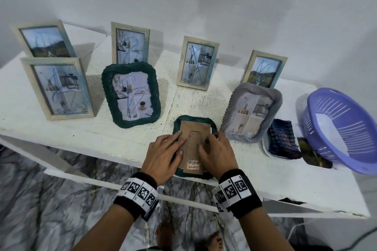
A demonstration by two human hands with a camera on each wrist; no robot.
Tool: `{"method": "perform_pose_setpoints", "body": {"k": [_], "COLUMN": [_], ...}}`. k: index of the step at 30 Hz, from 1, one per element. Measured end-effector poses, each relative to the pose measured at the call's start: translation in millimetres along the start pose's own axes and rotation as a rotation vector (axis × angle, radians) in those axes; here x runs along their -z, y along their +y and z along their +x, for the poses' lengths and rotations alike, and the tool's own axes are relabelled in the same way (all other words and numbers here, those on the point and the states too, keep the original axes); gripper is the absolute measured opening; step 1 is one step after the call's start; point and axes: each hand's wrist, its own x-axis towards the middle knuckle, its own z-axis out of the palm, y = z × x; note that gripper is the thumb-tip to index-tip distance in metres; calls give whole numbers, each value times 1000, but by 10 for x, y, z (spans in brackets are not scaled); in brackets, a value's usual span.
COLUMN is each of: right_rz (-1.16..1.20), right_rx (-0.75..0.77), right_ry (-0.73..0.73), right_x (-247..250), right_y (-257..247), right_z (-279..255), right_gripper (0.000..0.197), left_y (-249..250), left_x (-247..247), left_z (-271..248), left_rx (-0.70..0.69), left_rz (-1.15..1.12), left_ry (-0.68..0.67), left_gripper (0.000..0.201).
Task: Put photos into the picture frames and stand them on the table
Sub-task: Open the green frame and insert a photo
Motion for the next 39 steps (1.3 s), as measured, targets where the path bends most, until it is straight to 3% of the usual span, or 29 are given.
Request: {"method": "perform_pose_setpoints", "body": {"k": [3,7,9,12,16,24,39], "right_rz": [-31,-55,-74,-46,-18,24,25], "right_rx": [131,287,320,367,461,513,559], "right_ry": [166,163,172,146,113,194,120], "right_x": [-27,-67,-75,-131,-210,-239,-94], "right_y": [129,231,302,444,640,652,669], "right_z": [-130,-350,-474,-665,-812,-820,-719], "right_gripper": [14,21,11,26,33,28,21], "left_y": [7,49,50,45,31,30,58], "left_x": [2,29,30,26,20,15,19], "left_z": [3,20,24,15,10,15,12], "left_rx": [10,6,16,38,40,45,48], "left_rz": [41,109,122,119,109,137,174], "left_ry": [-6,-28,-48,-63,-72,-95,-104], "left_gripper": [44,43,44,44,45,46,48]}}
